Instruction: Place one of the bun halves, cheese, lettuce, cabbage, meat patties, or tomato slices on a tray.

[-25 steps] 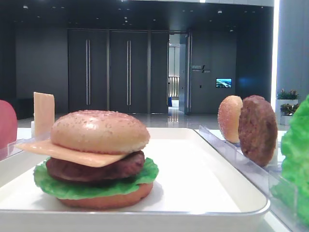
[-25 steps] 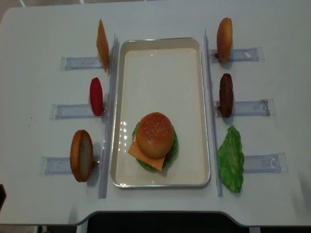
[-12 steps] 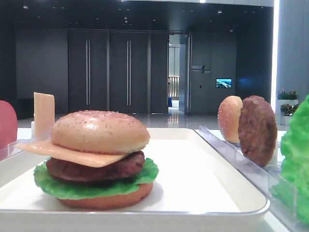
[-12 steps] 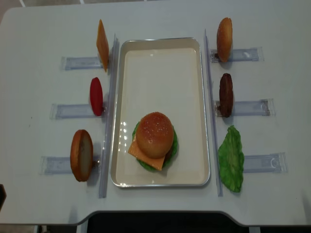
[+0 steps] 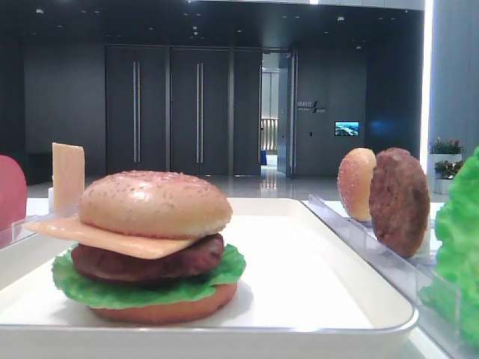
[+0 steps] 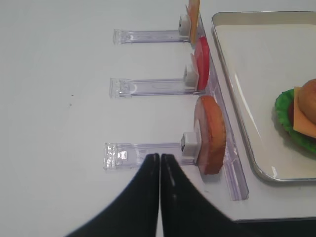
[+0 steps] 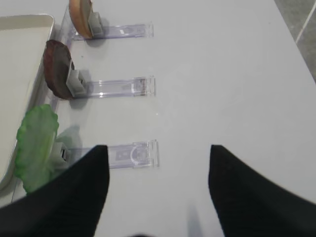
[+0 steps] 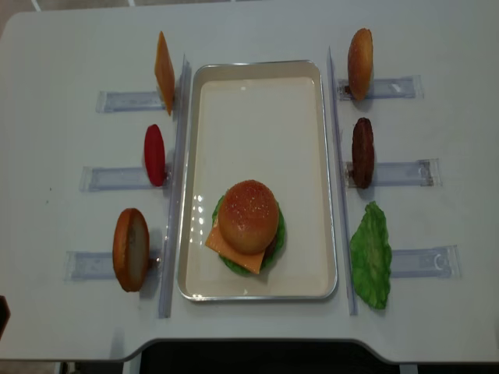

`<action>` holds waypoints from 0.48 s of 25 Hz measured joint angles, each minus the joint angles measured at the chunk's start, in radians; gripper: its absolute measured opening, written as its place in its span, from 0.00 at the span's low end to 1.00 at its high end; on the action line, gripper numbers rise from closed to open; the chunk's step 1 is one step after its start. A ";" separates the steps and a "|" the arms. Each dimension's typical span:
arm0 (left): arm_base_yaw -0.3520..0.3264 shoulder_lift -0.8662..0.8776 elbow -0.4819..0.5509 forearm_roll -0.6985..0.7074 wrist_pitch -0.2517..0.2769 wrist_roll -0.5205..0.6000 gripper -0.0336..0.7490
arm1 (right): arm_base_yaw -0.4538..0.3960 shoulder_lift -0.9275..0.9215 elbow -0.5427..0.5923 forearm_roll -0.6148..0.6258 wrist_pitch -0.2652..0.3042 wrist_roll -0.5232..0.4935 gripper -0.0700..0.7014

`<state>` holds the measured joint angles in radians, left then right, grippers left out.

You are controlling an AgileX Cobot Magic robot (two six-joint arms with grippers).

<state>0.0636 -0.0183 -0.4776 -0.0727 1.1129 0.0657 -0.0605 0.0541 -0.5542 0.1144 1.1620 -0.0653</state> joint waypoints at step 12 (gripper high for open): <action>0.000 0.000 0.000 0.000 0.000 0.000 0.03 | 0.000 -0.062 0.029 -0.017 -0.040 0.002 0.63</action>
<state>0.0636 -0.0183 -0.4776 -0.0727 1.1129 0.0657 -0.0605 -0.0078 -0.5253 0.0975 1.1224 -0.0636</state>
